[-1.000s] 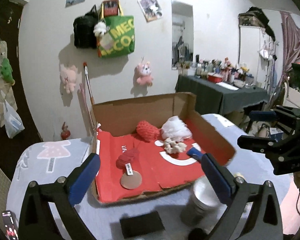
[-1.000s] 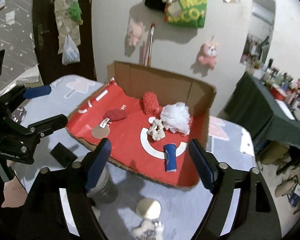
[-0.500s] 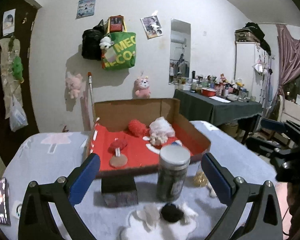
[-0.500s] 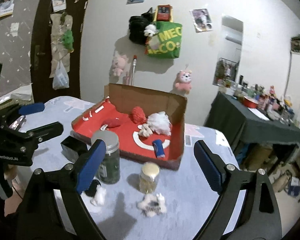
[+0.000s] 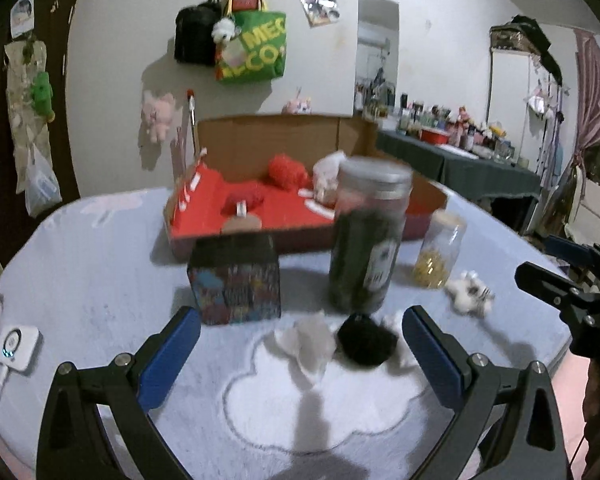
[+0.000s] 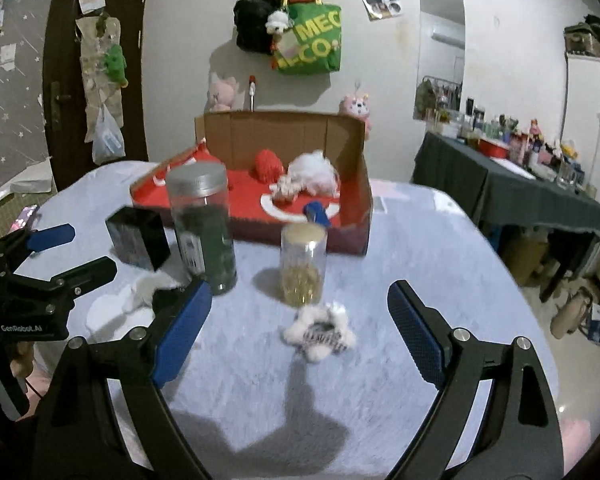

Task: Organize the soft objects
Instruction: 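Move both grippers back to the items on the table, then grasp the white tissue with the left gripper while the right gripper grasps the white plush bear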

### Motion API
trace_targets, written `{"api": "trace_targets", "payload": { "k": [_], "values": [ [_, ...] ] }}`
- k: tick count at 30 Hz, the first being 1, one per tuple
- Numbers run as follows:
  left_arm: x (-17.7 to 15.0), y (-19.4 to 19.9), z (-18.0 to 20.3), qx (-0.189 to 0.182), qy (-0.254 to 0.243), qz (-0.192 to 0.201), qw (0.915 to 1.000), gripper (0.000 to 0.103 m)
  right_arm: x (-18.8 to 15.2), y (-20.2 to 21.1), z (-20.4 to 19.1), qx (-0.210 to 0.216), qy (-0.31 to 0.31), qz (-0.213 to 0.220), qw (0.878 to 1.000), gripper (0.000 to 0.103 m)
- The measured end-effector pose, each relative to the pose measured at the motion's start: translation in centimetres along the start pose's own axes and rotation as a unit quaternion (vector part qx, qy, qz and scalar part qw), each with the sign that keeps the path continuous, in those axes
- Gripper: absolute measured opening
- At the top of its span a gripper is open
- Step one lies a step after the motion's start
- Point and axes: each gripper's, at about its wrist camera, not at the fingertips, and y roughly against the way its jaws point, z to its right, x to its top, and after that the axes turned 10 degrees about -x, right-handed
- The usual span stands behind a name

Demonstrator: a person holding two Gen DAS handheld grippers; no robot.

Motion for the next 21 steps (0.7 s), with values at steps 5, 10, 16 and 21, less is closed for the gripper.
{"api": "trace_targets", "payload": {
  "k": [5, 10, 16, 21],
  "values": [
    [-1.3, -1.5, -0.8, 0.006, 0.008, -0.025, 0.9996, 0.103, -1.8, -1.8, -0.2, 0.008, -0.007, -0.030, 0.999, 0.090],
    [-1.8, -2.6, -1.5, 0.010, 0.019, -0.043, 0.9988, 0.103, -2.8, -3.2, -0.3, 0.009, -0.006, -0.050, 0.999, 0.090],
    [-2.0, -3.5, -2.1, 0.016, 0.026, -0.063, 0.9976, 0.103, -3.2, -4.8, 0.1, 0.016, -0.014, -0.068, 0.997, 0.090],
    [-1.5, -4.7, -2.4, 0.018, 0.021, -0.077, 0.9966, 0.103, -3.2, -6.8, 0.5, 0.013, -0.016, -0.088, 0.996, 0.090]
  ]
}}
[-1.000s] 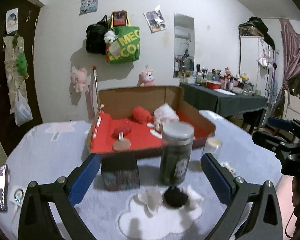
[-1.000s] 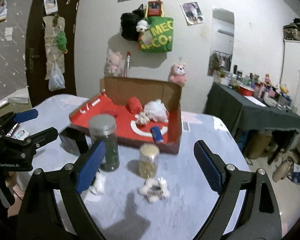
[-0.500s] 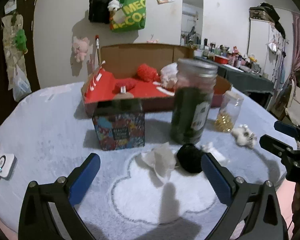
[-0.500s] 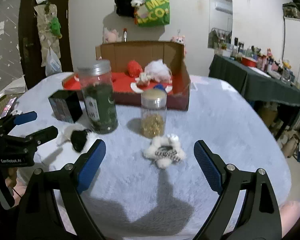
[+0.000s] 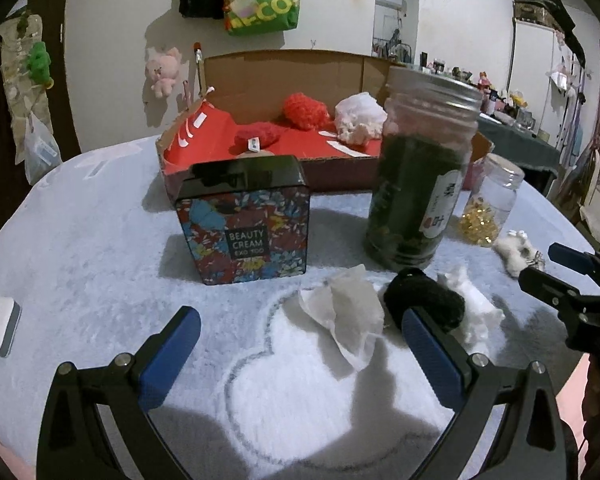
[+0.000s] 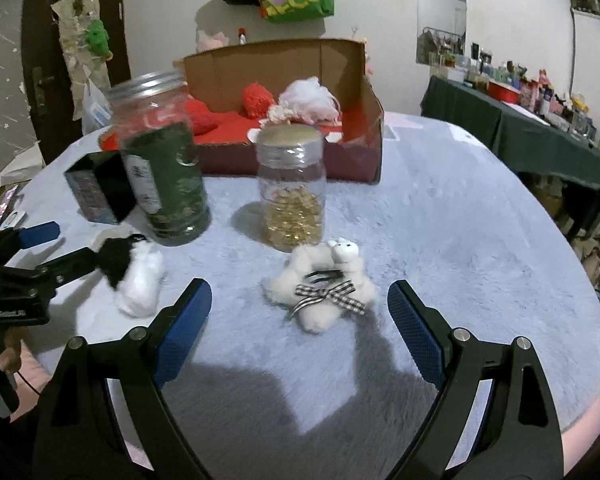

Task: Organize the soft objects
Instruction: 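Grasp the white tissue with the left gripper while the right gripper grasps the white plush bear, then carry the white tissue and plush bear with both grippers into the box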

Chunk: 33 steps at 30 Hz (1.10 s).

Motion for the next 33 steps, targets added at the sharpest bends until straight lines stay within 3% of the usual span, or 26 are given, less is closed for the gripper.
{"api": "trace_targets", "payload": {
  "k": [5, 8, 11, 13, 16, 25, 33],
  "values": [
    [0.6, -1.1, -0.4, 0.001, -0.003, -0.017, 0.9998, 0.097, 0.7, -2.2, 0.9, -0.001, -0.007, -0.028, 1.000, 0.090],
    [0.8, -1.7, -0.7, -0.013, 0.001, -0.029, 0.9995, 0.086, 1.0, -2.9, 1.4, 0.003, -0.010, -0.038, 0.999, 0.090],
    [0.7, -1.9, -0.7, -0.044, -0.001, -0.032, 0.9985, 0.063, 1.1, -3.3, 1.4, 0.015, -0.007, -0.041, 0.999, 0.081],
    [0.7, -1.7, -0.3, -0.070, -0.008, -0.032, 0.9970, 0.038, 1.0, -3.2, 1.2, 0.020, -0.002, -0.039, 0.999, 0.058],
    [0.6, -1.2, 0.1, -0.082, -0.010, -0.025, 0.9963, 0.021, 0.6, -2.6, 0.7, 0.034, 0.009, -0.029, 0.999, 0.057],
    [0.9, 0.6, 0.8, -0.093, -0.009, -0.006, 0.9956, 0.018, 0.6, 0.5, -1.6, 0.085, 0.015, 0.006, 0.996, 0.057],
    [1.1, 1.3, 1.3, -0.101, -0.015, 0.003, 0.9947, 0.018, 1.0, 1.4, -3.0, 0.104, 0.026, 0.020, 0.994, 0.057]
  ]
}}
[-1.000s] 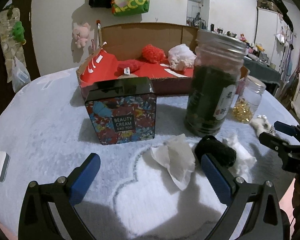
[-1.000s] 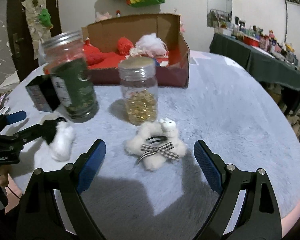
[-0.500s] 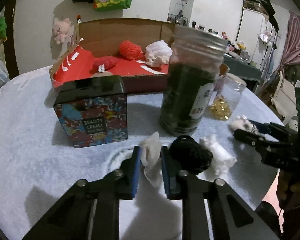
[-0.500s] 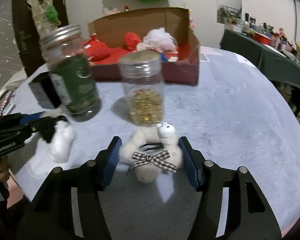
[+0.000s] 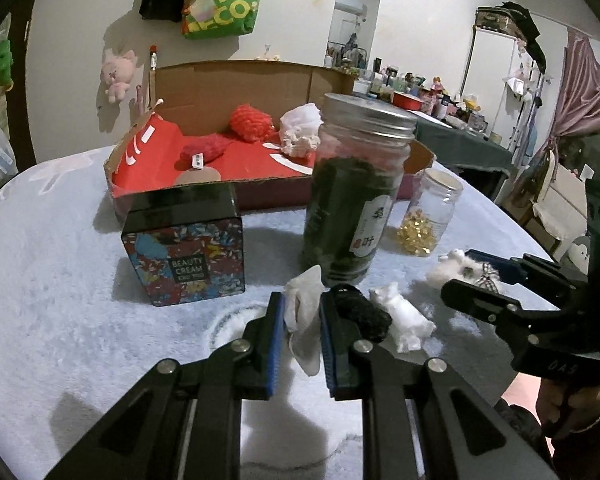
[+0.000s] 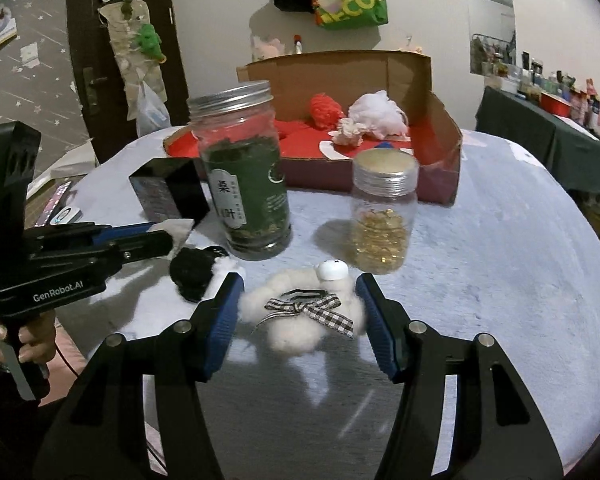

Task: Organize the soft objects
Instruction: 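Carry the white tissue and plush bear with both grippers into the box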

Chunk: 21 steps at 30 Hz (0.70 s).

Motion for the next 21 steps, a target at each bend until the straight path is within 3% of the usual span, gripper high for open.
{"api": "trace_targets", "payload": {
  "k": [21],
  "values": [
    [-0.42, 0.45, -0.63, 0.010, 0.004, -0.001, 0.9999, 0.018, -0.31, -0.25, 0.34, 0.001, -0.004, -0.006, 1.000, 0.057]
  ]
}}
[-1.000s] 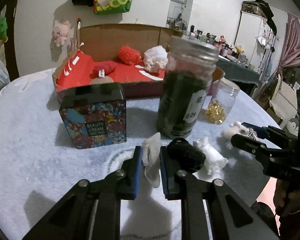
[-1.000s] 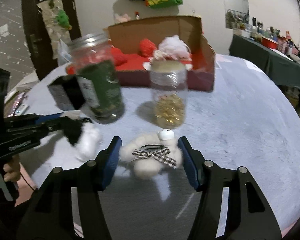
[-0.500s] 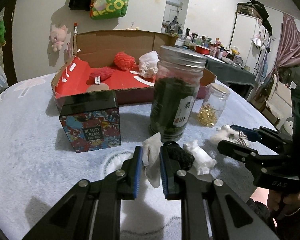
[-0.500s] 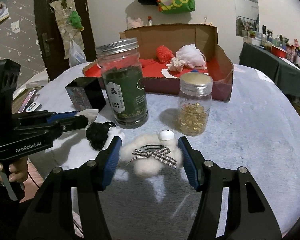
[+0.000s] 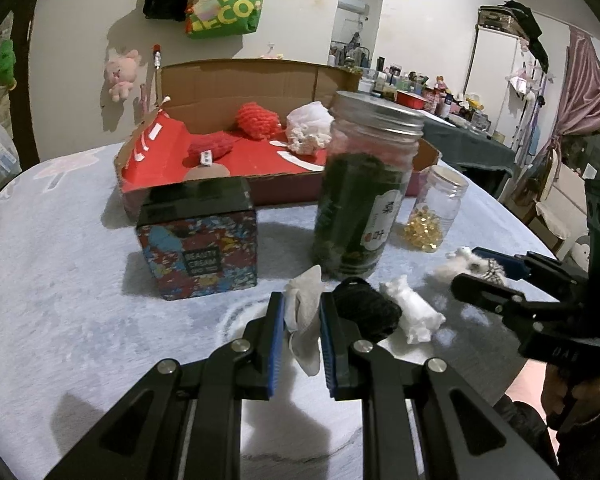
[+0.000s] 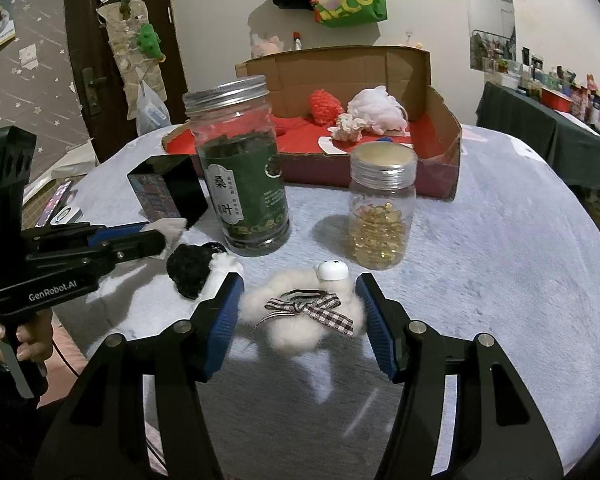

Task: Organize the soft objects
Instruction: 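Carry the white tissue and plush bear with both grippers into the box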

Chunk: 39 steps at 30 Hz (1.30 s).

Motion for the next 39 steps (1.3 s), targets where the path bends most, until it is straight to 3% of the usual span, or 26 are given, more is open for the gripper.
{"api": "trace_targets", "payload": {
  "k": [23, 39],
  "values": [
    [-0.1, 3.5, -8.3, 0.079, 0.042, 0.006, 0.9960, 0.018, 0.3, -0.6, 6.4, -0.029, -0.057, -0.026, 0.998, 0.057],
    [3.5, 2.2, -11.1, 0.052, 0.018, 0.003, 0.9985, 0.018, 3.8, -2.4, 9.7, -0.023, -0.079, -0.033, 0.996, 0.057]
  ]
}}
